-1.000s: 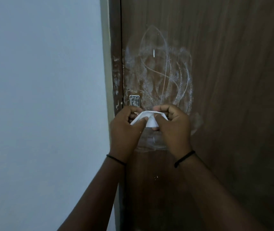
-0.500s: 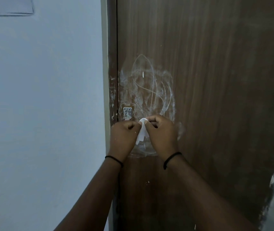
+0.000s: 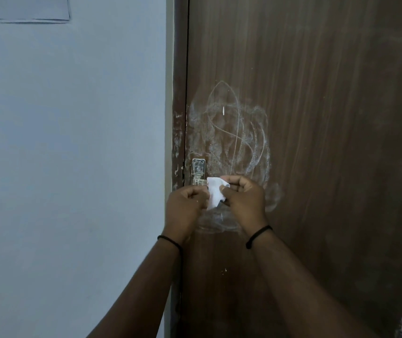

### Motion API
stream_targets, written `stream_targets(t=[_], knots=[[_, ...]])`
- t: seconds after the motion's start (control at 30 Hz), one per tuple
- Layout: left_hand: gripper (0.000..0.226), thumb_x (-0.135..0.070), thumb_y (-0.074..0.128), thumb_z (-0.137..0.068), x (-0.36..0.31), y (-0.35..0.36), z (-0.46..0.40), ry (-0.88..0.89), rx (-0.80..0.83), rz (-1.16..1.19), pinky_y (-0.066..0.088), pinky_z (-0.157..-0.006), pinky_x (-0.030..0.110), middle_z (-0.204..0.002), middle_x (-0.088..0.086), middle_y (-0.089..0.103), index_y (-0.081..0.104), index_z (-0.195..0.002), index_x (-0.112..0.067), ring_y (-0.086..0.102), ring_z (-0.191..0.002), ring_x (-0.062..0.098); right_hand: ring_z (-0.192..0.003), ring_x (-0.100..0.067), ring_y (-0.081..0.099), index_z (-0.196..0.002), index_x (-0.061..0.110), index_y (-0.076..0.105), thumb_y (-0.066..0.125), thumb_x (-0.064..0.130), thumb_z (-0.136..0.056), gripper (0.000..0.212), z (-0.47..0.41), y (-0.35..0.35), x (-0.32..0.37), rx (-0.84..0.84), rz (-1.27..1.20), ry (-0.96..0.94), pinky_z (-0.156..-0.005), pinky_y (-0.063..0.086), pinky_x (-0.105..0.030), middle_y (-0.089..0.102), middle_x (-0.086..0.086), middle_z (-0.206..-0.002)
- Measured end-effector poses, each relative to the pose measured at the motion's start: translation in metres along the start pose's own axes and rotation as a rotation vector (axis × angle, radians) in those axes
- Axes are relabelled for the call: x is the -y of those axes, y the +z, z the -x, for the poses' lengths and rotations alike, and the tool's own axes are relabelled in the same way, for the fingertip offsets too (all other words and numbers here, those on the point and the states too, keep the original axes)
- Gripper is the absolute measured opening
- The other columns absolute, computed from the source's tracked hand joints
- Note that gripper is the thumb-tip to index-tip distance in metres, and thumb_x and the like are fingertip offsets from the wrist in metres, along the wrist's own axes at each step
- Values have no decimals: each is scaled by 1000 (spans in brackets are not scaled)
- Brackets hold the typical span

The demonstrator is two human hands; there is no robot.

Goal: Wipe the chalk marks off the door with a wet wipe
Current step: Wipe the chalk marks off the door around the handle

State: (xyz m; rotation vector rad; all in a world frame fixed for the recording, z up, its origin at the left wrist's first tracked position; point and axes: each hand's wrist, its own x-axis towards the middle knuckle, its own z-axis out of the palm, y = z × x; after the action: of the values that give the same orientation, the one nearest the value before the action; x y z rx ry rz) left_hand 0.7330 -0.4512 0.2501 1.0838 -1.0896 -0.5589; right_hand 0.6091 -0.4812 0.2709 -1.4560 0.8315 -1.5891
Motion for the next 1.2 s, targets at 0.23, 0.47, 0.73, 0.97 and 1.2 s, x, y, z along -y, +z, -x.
stream_targets(t=[0.23,0.47,0.73,0.97,1.2], knots=[[13,2,68,-83,22,-2,-25,-153,-12,167,58,-68,38,-77,19,73,75,-85,-8,66,-66,24,-87,-20,72,-93,5,74,61,-6,-90,17,-17,16,-28,77,-11,16,-73,61,-31,75,-4,-98],[17,2,72,-80,41,-9,-59,-29,11,123,60,-79,43,-87,9,77,78,-91,-10,72,-84,29,-69,-21,71,-84,11,75,72,6,-88,7,-44,29,-45,118,49,80,-61,58,-28,76,-12,-87],[14,-9,64,-87,56,-16,-89,27,-156,-98,53,-70,28,-72,-3,69,77,-90,-16,61,-67,9,-88,-14,65,-104,13,76,67,4,-88,21,-112,49,-35,-56,565,-371,-71,45,-12,71,-5,-105],[17,-16,61,-88,60,-11,-105,78,-216,-251,52,-73,24,-75,-6,71,76,-79,-16,65,-74,9,-98,-32,59,-96,2,76,56,-9,-87,24,-143,76,-43,47,932,-650,-78,49,-36,63,-17,-103],[15,-20,63,-90,72,-6,-112,131,-259,-284,41,-60,5,-70,-14,67,73,-79,-24,61,-67,-3,-85,-28,54,-76,4,67,55,8,-93,20,-145,81,-44,123,1090,-723,-79,47,-39,60,-13,-88]])
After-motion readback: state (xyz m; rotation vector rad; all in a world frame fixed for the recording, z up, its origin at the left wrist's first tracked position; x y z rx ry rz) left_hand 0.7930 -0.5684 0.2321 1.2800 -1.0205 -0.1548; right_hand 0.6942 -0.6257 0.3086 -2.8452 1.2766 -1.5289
